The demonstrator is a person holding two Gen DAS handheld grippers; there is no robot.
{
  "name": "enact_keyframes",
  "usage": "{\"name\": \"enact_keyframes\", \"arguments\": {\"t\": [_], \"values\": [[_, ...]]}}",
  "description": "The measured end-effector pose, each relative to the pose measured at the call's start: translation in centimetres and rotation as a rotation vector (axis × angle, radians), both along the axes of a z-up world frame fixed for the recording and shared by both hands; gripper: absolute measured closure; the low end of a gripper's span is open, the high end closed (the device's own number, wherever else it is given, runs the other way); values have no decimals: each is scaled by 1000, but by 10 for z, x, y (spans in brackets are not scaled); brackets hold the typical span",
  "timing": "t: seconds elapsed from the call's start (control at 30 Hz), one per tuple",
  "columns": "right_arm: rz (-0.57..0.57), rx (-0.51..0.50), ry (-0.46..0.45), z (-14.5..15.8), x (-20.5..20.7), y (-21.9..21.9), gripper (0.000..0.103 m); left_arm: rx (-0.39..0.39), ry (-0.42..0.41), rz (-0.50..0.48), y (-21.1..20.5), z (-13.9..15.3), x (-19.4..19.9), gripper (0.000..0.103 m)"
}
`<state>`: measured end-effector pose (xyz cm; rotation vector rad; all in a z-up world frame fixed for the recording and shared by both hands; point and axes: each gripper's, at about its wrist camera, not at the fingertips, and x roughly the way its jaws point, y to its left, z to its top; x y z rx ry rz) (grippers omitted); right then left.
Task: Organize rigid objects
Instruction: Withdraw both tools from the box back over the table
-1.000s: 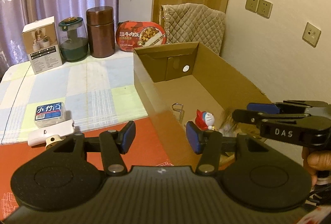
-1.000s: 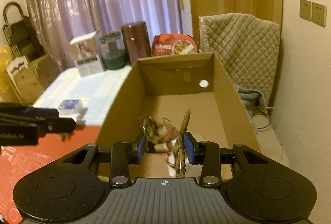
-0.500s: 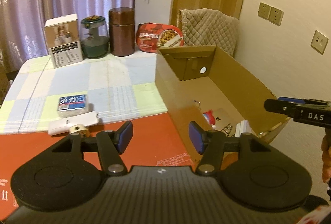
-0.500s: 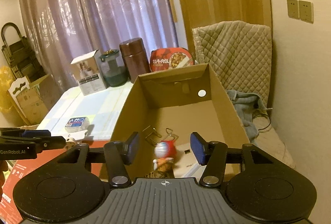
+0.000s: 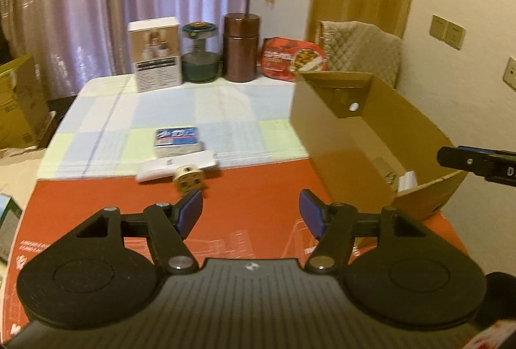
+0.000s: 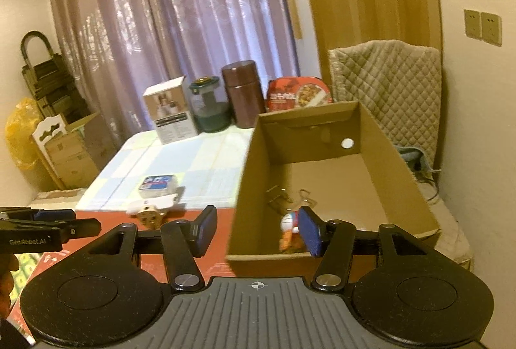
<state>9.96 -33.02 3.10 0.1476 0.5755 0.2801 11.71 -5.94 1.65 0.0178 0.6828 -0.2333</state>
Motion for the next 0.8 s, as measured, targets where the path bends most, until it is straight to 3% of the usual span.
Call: {"name": "enact_keyframes", "arguments": {"t": [0.4,0.8], "values": [[91,-11,-8,2,-17,53,46,13,-9,90,54,7,-18,36],[149,-25,1,-1,-15,87,44,15,-10,119,75,10,-18,31]]}}
